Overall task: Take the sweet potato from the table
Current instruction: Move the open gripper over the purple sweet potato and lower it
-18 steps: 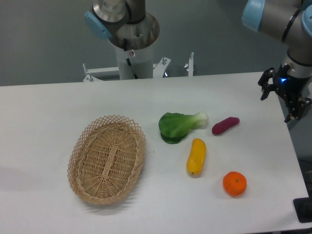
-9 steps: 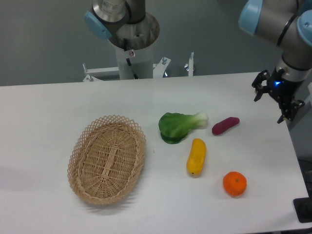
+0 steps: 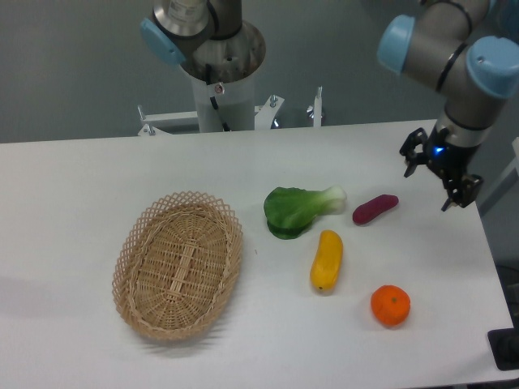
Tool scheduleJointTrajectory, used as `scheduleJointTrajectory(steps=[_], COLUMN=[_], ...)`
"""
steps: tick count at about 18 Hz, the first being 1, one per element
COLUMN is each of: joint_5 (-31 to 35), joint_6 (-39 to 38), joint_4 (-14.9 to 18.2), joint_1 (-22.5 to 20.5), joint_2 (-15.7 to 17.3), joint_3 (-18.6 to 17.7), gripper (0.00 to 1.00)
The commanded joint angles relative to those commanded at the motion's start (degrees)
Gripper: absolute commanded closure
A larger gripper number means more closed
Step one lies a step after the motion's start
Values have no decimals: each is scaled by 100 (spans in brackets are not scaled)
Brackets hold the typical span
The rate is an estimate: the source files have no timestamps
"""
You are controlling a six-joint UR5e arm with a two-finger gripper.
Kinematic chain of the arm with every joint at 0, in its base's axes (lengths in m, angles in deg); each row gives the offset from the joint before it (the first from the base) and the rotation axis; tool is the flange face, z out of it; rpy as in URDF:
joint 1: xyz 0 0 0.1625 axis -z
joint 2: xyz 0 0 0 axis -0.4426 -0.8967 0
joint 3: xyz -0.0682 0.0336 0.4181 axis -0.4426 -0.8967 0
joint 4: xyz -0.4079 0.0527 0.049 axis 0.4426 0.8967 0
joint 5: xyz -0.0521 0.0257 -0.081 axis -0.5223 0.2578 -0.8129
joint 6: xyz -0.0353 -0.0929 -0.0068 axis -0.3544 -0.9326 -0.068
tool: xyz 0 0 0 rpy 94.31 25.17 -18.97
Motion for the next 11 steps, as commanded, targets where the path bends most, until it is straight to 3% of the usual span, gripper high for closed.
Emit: scheduleJointTrajectory(steps=[7, 11], joint_5=[35, 35], joint_6=[-70, -70], joint_4=[-265, -713], joint_1=[26, 26], joint_2=[79, 9], joint_3=[-625, -828], gripper=[0, 0])
